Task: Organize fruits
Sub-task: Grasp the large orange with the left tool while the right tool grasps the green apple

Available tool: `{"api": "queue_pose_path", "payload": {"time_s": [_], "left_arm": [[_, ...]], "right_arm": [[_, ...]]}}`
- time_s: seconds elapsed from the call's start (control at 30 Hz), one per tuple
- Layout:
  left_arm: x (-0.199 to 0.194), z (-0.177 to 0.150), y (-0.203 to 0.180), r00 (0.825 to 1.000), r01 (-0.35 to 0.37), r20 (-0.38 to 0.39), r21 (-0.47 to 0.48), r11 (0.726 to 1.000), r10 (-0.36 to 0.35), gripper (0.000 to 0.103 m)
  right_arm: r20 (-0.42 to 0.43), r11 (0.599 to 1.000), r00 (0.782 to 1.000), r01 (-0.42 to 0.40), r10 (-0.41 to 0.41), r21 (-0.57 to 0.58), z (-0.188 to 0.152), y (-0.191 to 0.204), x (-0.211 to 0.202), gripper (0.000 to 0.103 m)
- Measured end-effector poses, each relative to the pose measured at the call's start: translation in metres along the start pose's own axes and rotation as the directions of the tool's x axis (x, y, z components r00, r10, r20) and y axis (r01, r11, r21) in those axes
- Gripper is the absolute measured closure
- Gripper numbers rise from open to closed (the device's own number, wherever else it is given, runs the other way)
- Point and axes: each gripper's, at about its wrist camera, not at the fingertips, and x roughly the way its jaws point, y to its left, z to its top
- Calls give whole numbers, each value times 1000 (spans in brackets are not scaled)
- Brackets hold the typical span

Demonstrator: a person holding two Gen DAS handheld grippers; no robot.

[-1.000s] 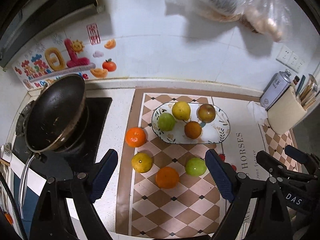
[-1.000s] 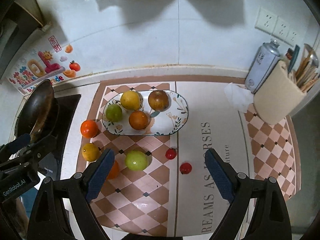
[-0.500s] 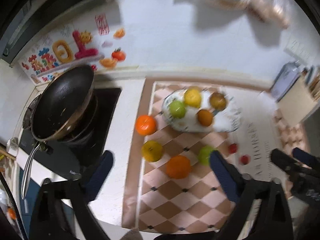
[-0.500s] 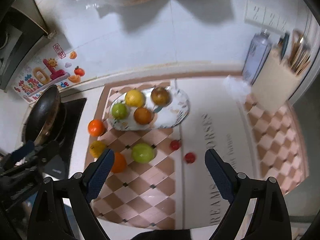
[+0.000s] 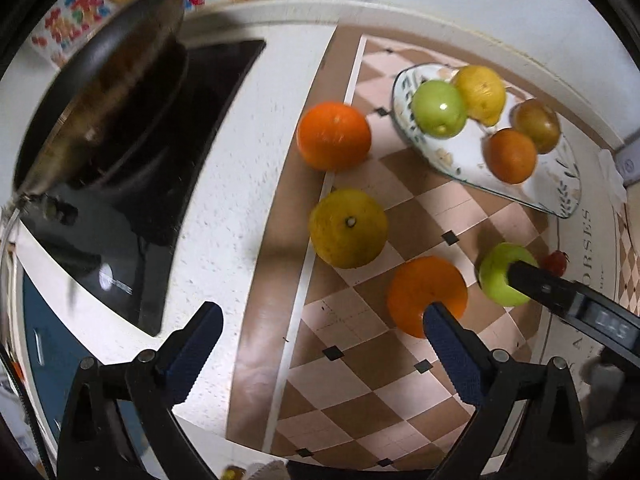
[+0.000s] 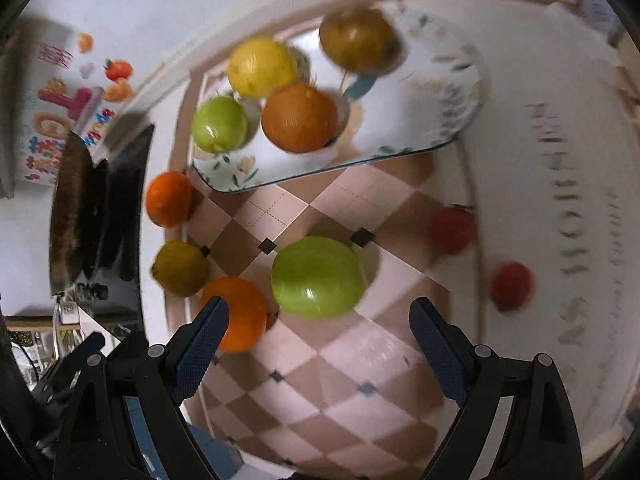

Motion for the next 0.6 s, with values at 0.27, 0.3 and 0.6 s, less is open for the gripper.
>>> {"api": "queue_pose_path", "payload": {"time_s": [0.27,0.3,0.6], "left_arm": [[21,7,-7,992,97,-74,-68,993,-102,1],[22,7,-11,990,112,-78,-64,992,-117,1],[43,5,-69,978,177,-132,98,979,-164,11]], "right_arm": [[-42,995,998,45,-49,-84,11,7,36,38],[-52,995,997,46,-50,-84,10,4,36,38],[-83,989,990,103,-112,-108,-26,-24,20,38]]}}
